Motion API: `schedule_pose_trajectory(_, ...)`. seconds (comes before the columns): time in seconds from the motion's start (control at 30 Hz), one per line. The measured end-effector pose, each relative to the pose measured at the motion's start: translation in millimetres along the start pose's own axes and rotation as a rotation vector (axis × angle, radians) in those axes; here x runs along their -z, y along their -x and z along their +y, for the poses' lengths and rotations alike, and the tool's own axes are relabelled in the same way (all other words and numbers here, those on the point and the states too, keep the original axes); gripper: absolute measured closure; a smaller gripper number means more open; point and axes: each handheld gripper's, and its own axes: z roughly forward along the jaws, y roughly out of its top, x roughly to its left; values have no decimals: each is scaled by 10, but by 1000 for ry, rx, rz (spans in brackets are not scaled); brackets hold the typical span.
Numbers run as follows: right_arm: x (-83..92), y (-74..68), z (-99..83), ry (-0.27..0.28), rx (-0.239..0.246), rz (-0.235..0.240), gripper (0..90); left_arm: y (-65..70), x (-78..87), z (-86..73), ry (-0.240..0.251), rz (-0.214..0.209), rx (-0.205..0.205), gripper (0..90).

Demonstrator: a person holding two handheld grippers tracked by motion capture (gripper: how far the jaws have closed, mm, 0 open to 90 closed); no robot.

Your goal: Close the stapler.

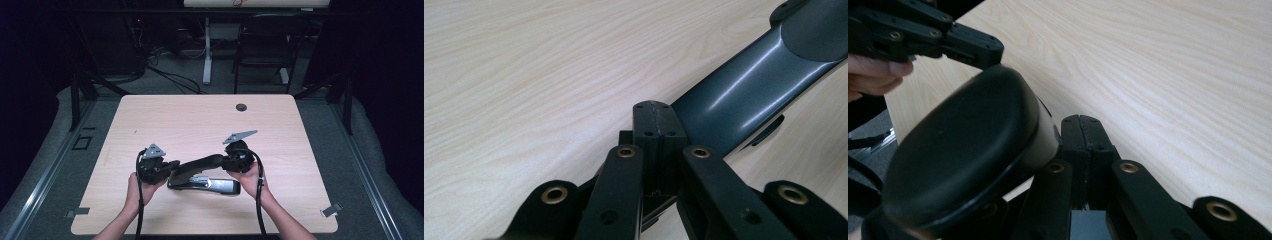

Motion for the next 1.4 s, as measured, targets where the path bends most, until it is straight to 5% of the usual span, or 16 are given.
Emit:
schedule_pose_trajectory(1.17,-165,386,-598,-242,-36,-93,876,14,-133,-52,-87,-17,-17,877)
schedule_pose_trajectory(1.4,-135,411,-598,-244,-39,-108,867,-7,-120,-43,-103,-11,-15,769)
